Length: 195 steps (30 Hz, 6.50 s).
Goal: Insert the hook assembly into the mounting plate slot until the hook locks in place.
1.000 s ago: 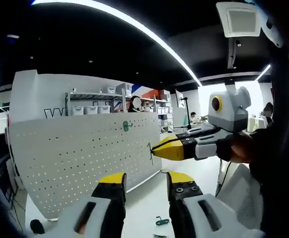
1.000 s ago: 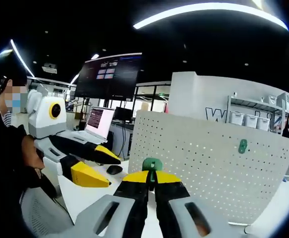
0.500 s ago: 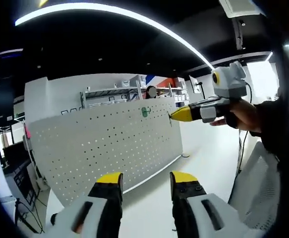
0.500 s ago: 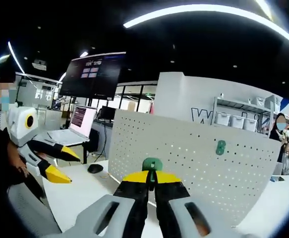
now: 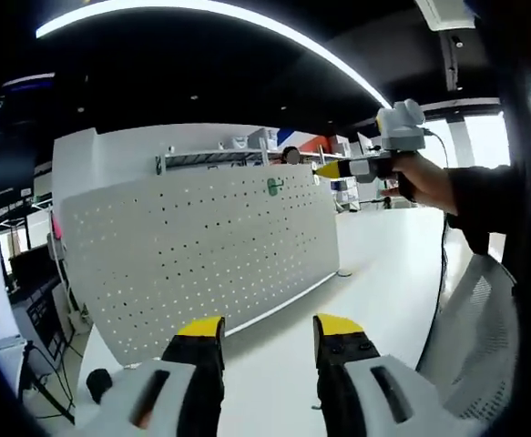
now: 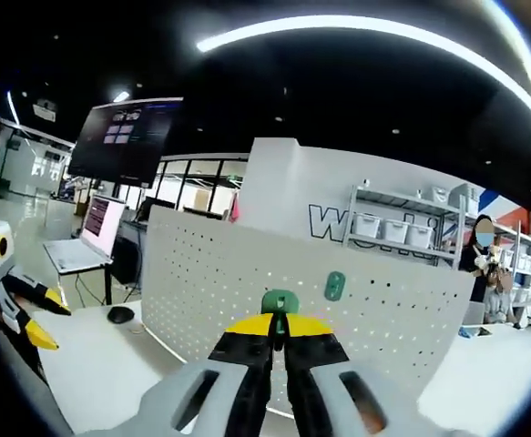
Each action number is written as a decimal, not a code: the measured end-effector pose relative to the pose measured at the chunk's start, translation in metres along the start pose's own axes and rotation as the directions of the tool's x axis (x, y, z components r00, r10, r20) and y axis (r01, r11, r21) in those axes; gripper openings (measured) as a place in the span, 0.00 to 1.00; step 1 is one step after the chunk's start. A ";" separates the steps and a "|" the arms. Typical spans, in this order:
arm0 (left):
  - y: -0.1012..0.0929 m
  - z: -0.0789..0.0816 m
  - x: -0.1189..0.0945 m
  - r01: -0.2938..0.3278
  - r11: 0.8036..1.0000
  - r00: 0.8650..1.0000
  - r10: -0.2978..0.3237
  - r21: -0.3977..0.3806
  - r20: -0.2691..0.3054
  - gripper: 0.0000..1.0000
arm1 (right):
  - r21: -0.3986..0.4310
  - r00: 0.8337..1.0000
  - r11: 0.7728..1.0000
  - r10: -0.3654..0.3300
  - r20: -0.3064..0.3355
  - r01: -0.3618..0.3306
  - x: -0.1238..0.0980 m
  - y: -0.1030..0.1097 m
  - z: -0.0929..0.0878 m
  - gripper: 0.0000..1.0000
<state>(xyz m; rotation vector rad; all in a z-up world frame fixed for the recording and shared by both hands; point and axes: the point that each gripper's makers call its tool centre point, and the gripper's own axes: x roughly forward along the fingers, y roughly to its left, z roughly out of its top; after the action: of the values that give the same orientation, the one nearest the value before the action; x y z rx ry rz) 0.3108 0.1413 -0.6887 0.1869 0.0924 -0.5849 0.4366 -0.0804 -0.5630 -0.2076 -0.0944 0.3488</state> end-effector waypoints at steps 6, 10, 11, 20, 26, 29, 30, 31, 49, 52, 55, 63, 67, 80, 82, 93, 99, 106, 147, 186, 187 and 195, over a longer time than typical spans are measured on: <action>0.000 -0.005 0.000 -0.002 1.000 1.000 0.002 -0.006 -0.011 0.40 | 0.000 0.998 0.998 -0.058 0.015 0.058 0.011 -0.024 0.004 0.01; 0.000 -0.006 0.001 0.000 1.000 1.000 0.000 -0.005 -0.016 0.40 | 0.007 0.995 0.995 -0.097 0.023 0.097 0.021 -0.043 0.006 0.01; 0.000 -0.006 0.002 -0.001 1.000 1.000 0.001 -0.004 -0.018 0.40 | 0.009 0.994 0.994 -0.108 0.023 0.108 0.024 -0.048 0.006 0.01; 0.001 -0.007 0.002 -0.006 1.000 1.000 0.006 -0.012 -0.014 0.40 | 0.015 0.987 0.987 -0.160 0.021 0.160 0.054 -0.076 0.003 0.01; 0.005 -0.008 0.000 -0.018 1.000 1.000 0.018 -0.023 -0.020 0.40 | 0.035 0.986 0.986 -0.166 0.004 0.166 0.074 -0.086 -0.004 0.01; 0.006 -0.007 0.000 -0.023 1.000 1.000 0.022 -0.022 -0.022 0.40 | 0.050 0.986 0.985 -0.168 -0.003 0.168 0.081 -0.089 -0.008 0.01; 0.006 -0.008 0.000 -0.024 0.999 0.999 0.023 -0.023 -0.024 0.40 | 0.050 0.985 0.984 -0.170 -0.005 0.170 0.084 -0.090 -0.009 0.01; 0.006 -0.008 -0.001 -0.024 0.999 0.999 0.023 -0.023 -0.024 0.40 | 0.051 0.985 0.984 -0.170 -0.006 0.170 0.086 -0.091 -0.010 0.01; 0.013 -0.011 -0.001 -0.050 0.998 0.998 0.049 -0.034 -0.038 0.39 | 0.074 0.979 0.976 -0.202 -0.030 0.203 0.107 -0.106 -0.026 0.01; 0.014 -0.011 0.001 -0.050 0.998 0.998 0.049 -0.038 -0.040 0.39 | 0.077 0.979 0.977 -0.198 -0.035 0.201 0.108 -0.106 -0.028 0.01; 0.014 -0.011 0.002 -0.050 0.998 0.998 0.048 -0.039 -0.041 0.38 | 0.076 0.979 0.977 -0.199 -0.036 0.201 0.111 -0.108 -0.029 0.01; 0.018 -0.013 0.004 -0.053 0.998 0.997 0.051 -0.043 -0.050 0.38 | 0.067 0.979 0.977 -0.200 -0.045 0.203 0.114 -0.110 -0.034 0.01; 0.020 -0.011 0.005 -0.054 0.998 0.997 0.051 -0.043 -0.051 0.37 | 0.060 0.978 0.977 -0.203 -0.043 0.205 0.113 -0.110 -0.035 0.01; 0.017 -0.011 0.006 -0.051 0.998 0.998 0.049 -0.043 -0.048 0.37 | 0.005 0.979 0.980 -0.199 -0.048 0.200 0.116 -0.109 -0.037 0.03; 0.018 -0.010 0.006 -0.054 0.997 0.998 0.052 -0.046 -0.048 0.37 | -0.005 0.979 0.980 -0.201 -0.044 0.201 0.115 -0.108 -0.037 0.03; 0.018 -0.009 0.003 -0.056 0.998 0.998 0.054 -0.040 -0.040 0.37 | 0.001 0.974 0.977 -0.213 -0.076 0.214 0.102 -0.111 -0.046 0.12; 0.020 -0.008 0.001 -0.057 0.998 0.998 0.056 -0.033 -0.038 0.37 | 0.021 0.977 0.978 -0.206 -0.053 0.207 0.091 -0.108 -0.035 0.16; 0.020 -0.010 -0.001 -0.058 0.998 0.998 0.056 -0.034 -0.042 0.36 | 0.026 0.981 0.981 -0.193 -0.031 0.194 0.077 -0.099 -0.027 0.19; 0.015 -0.004 -0.022 -0.075 0.996 0.997 0.075 -0.041 -0.005 0.36 | -0.002 0.960 0.971 0.235 -0.149 -0.238 0.007 0.093 -0.072 0.21; 0.030 -0.014 -0.037 -0.137 0.987 0.991 0.136 -0.081 -0.010 0.36 | 0.044 0.789 0.861 0.484 -0.378 -0.507 -0.037 0.204 -0.172 0.21; 0.030 -0.014 -0.036 -0.137 0.987 0.991 0.137 -0.083 -0.010 0.36 | 0.045 0.784 0.859 0.487 -0.385 -0.511 -0.038 0.205 -0.175 0.21; 0.031 -0.014 -0.032 -0.126 0.988 0.992 0.126 -0.086 -0.008 0.36 | 0.067 0.750 0.850 0.495 -0.438 -0.522 -0.042 0.209 -0.194 0.21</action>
<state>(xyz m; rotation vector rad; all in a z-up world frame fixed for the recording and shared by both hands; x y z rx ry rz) 0.3011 0.1871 -0.6938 0.1089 0.1075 -0.4539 0.3533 0.0614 -0.8000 -0.3701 0.4176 0.8421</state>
